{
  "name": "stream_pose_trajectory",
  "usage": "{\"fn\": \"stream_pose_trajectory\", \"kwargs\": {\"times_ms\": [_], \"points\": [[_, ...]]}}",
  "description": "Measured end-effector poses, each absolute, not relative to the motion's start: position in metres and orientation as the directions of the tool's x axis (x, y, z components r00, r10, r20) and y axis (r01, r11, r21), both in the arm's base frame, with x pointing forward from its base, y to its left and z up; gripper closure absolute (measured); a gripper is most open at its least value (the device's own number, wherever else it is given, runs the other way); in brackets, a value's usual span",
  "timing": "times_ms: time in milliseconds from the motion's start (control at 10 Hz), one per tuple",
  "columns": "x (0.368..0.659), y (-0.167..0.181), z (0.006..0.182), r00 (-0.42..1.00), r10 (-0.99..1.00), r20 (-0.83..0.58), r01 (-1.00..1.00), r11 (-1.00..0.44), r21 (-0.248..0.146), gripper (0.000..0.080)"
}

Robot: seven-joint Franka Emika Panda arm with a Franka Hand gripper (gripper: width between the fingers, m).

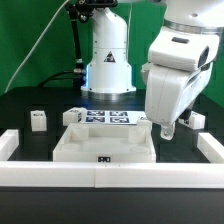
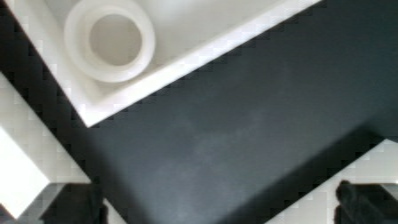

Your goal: Assemble one leg

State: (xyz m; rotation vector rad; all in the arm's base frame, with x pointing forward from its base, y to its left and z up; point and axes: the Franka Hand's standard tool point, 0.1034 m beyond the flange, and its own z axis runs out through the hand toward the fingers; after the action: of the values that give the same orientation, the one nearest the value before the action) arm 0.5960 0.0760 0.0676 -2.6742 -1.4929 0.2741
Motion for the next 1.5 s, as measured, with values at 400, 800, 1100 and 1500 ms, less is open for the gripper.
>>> {"fn": "stream_pose_trajectory", "kwargs": {"times_ms": [400,800,1100,1500], "points": [[0.564,0.066,0.067,0.375,0.927,-0.022,0.926,-0.376,-0.031,0.015],[0.545,0.049,0.072,0.27,0.963,0.005,0.962,-0.27,0.032,0.015],[0.545,0.049,0.071,0.271,0.963,0.005,0.962,-0.271,0.03,0.015],[0.505,0.018,0.061,0.22,0.975,-0.015,0.976,-0.22,0.007,0.015]]}}
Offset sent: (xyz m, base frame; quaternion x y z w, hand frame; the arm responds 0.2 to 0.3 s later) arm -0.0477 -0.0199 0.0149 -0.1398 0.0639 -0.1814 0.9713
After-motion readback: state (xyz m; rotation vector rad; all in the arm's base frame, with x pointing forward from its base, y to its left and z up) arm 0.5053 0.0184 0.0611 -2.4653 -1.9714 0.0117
